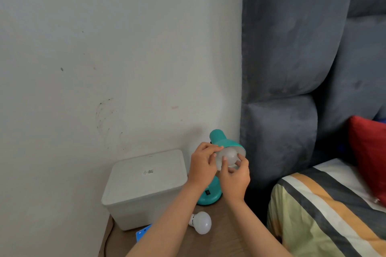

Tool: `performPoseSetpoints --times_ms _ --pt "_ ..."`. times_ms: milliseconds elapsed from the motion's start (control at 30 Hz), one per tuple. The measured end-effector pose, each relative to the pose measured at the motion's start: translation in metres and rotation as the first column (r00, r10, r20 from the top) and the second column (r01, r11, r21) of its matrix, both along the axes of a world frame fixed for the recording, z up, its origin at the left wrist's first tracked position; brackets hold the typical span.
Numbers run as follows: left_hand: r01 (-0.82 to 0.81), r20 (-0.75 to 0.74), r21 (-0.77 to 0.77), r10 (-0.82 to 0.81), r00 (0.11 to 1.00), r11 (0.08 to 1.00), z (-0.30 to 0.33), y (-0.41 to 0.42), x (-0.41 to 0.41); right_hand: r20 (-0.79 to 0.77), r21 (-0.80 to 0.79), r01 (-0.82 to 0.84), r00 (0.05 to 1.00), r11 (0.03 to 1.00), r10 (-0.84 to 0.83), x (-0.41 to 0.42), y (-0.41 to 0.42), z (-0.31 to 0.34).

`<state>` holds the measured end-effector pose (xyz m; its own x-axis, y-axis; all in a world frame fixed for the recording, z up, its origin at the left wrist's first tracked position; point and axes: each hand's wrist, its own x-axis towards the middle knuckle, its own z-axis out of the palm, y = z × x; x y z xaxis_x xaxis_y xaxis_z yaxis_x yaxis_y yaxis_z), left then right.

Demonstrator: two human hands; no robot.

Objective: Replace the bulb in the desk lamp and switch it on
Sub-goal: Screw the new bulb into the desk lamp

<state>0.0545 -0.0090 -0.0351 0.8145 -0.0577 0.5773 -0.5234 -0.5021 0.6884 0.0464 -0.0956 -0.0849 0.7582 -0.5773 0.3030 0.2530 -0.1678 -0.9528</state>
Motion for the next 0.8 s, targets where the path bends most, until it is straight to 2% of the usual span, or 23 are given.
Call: performPoseSetpoints --times_ms 100,267,400,567,700,800 --pt "-0.011 0.006 -0.005 0.011 1.0 1.0 0.0002 -0.0001 -0.0009 0.072 -0.034 -0.025 0.997 0.999 0.027 -0.0023 0.0028 0.0014" --pt "-0.006 -0.016 0.007 0.006 1.0 1.0 0.0015 -0.0003 -0.0013 -0.023 0.03 -0.021 1.0 0.999 0.021 0.0006 -0.0009 -0.0024" --pt "-0.013 -0.015 -0.004 0.013 1.0 1.0 0.0021 -0.0013 -0.0024 0.046 -0.022 -0.029 0.999 0.999 0.03 -0.0012 0.0013 -0.0001" --pt "-0.013 -0.022 0.001 0.013 1.0 1.0 0.0024 -0.0015 -0.0026 -0.018 0.003 -0.016 1.0 1.0 0.017 -0.0008 -0.0013 -0.0015" --pt "-0.014 -0.017 0.0 0.013 1.0 1.0 0.0036 -0.0018 -0.0039 0.017 -0.002 -0.015 1.0 1.0 0.015 0.0003 0.0005 -0.0036" --pt "-0.013 -0.021 0.001 0.013 1.0 1.0 0.0038 -0.0019 -0.0034 -0.028 0.012 -0.034 0.999 0.999 0.034 0.0007 -0.0018 -0.0025"
